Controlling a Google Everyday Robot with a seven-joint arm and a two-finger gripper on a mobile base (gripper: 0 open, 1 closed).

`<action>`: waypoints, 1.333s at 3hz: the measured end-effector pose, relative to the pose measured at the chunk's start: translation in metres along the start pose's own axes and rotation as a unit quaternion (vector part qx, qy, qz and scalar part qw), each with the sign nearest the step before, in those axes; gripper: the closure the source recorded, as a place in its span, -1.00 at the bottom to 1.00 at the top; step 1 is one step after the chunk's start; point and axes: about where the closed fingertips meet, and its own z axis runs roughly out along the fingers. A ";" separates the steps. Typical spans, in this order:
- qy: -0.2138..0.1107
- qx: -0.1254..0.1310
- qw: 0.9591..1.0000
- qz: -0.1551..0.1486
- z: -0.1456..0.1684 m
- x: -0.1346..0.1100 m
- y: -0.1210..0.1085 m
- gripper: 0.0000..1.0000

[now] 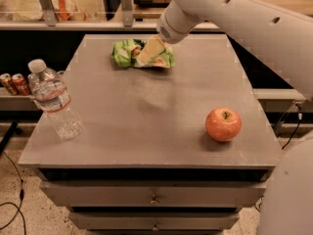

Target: Move green rice chip bag near water bottle

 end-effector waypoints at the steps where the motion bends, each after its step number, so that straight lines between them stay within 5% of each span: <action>1: 0.027 0.015 1.000 0.004 0.021 0.004 -0.006 -1.00; 4: 0.056 0.031 0.998 0.013 0.042 0.014 -0.014 0.27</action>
Offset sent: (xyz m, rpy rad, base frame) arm 0.0349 -0.0066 -0.0353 -0.0912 0.0408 -0.0967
